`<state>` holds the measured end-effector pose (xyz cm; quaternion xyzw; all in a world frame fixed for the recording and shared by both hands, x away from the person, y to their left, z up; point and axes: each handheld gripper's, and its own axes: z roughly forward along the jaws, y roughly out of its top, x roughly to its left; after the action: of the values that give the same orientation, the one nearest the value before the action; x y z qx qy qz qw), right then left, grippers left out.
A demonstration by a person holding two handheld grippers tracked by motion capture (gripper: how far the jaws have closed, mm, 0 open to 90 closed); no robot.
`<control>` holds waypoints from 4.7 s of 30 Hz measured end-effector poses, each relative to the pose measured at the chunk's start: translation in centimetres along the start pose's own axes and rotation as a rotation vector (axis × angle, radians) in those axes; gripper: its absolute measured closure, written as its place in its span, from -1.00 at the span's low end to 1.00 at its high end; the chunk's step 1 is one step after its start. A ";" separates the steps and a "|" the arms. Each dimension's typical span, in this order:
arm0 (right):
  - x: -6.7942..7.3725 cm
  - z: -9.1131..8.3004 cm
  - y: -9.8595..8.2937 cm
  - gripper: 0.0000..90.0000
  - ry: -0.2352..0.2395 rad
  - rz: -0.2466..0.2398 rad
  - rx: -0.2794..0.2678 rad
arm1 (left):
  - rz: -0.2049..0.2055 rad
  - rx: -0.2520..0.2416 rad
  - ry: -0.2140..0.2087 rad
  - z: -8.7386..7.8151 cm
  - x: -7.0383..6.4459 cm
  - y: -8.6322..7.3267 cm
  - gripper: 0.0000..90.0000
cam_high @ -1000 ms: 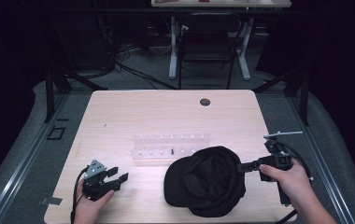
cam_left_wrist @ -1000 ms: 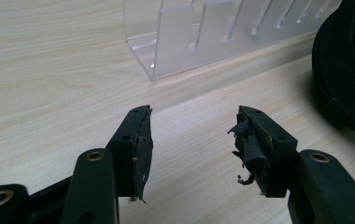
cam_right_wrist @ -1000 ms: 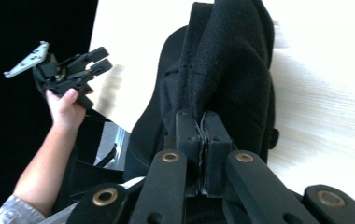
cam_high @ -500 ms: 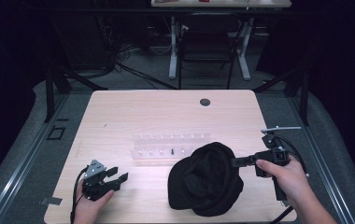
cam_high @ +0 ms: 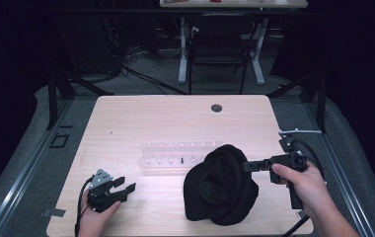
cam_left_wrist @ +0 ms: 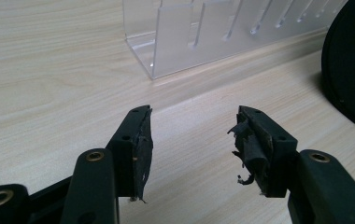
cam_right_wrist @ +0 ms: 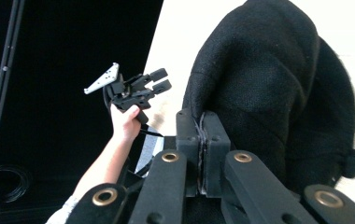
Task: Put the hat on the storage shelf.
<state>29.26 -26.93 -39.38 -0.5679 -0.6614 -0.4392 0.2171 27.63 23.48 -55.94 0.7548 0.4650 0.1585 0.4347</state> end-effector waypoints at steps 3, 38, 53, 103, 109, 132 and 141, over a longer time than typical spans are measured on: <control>0.3 -0.2 0.1 0.97 0.007 -0.002 -0.007 | 0.000 0.001 0.000 0.0 0.0 0.0 0.03; 3.8 -3.6 1.4 0.97 0.017 -0.066 -0.093 | -0.008 0.000 0.010 0.0 0.1 0.0 -0.04; 5.5 -3.9 2.8 0.97 0.039 -0.073 -0.107 | -0.009 -0.001 0.008 0.0 0.1 0.0 -0.04; 7.5 1.5 10.6 0.97 0.097 -0.065 -0.155 | -0.012 -0.001 -0.002 0.0 0.4 0.3 -0.03; 7.3 2.2 11.3 0.97 0.101 -0.063 -0.153 | -0.015 -0.007 -0.006 0.1 0.4 0.2 -0.03; 7.0 4.4 12.6 0.97 0.089 -0.062 -0.142 | -0.010 -0.006 -0.001 0.1 0.4 0.2 -0.03; 7.2 5.4 12.8 0.97 0.097 -0.060 -0.138 | 0.008 -0.019 -0.029 0.1 -0.5 0.6 -0.02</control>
<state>40.56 -18.86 -32.27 -0.5394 -0.6349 -0.5172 0.1960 27.80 22.93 -55.49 0.7545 0.4543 0.1538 0.4479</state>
